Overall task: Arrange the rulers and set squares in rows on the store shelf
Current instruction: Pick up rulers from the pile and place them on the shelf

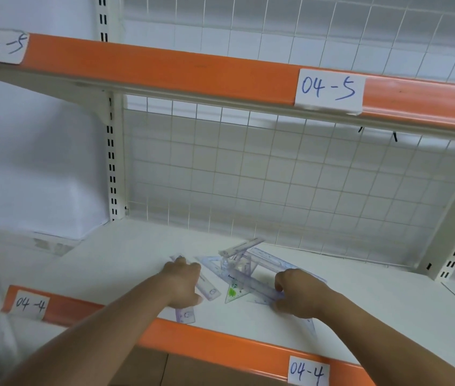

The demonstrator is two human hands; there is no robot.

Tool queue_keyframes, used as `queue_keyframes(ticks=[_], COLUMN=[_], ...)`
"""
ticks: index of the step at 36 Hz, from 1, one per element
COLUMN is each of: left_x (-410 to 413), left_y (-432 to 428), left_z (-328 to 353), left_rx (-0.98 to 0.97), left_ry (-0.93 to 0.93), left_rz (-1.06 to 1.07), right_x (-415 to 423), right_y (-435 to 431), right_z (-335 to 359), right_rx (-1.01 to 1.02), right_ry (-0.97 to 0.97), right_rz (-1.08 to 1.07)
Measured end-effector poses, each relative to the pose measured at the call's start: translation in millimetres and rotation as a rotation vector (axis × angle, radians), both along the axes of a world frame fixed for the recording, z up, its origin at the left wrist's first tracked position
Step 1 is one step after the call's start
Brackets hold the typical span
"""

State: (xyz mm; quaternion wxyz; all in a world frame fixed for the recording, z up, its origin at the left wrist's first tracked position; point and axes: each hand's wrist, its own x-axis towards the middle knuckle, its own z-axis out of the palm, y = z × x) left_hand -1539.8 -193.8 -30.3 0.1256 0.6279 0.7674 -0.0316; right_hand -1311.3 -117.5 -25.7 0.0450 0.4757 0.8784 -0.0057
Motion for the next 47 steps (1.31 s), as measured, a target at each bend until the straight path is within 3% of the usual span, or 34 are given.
queue_keyframes(ticks=[4, 12, 18, 26, 32, 47], left_x=[-3, 3, 1, 11, 15, 55], left_y=[-2, -4, 6, 12, 20, 47], left_z=[0, 8, -1, -1, 0, -7], left_rx=[-0.005, -0.096, -0.028, 0.189, 0.298, 0.338], left_ry=[0.014, 0.047, 0.082, -0.112, -0.135, -0.155], left_rz=[0.201, 0.206, 0.249, 0.120, 0.071, -0.044], right_x=[-2, -1, 5, 14, 24, 65], right_y=[1, 0, -1, -1, -2, -10], right_z=[-3, -5, -6, -3, 3, -2], right_rx=[-0.004, -0.006, -0.011, -0.018, -0.020, 0.044], right_ry=[0.020, 0.034, 0.048, 0.073, 0.060, 0.113], right_rz=[0.009, 0.025, 0.006, -0.045, -0.105, -0.350])
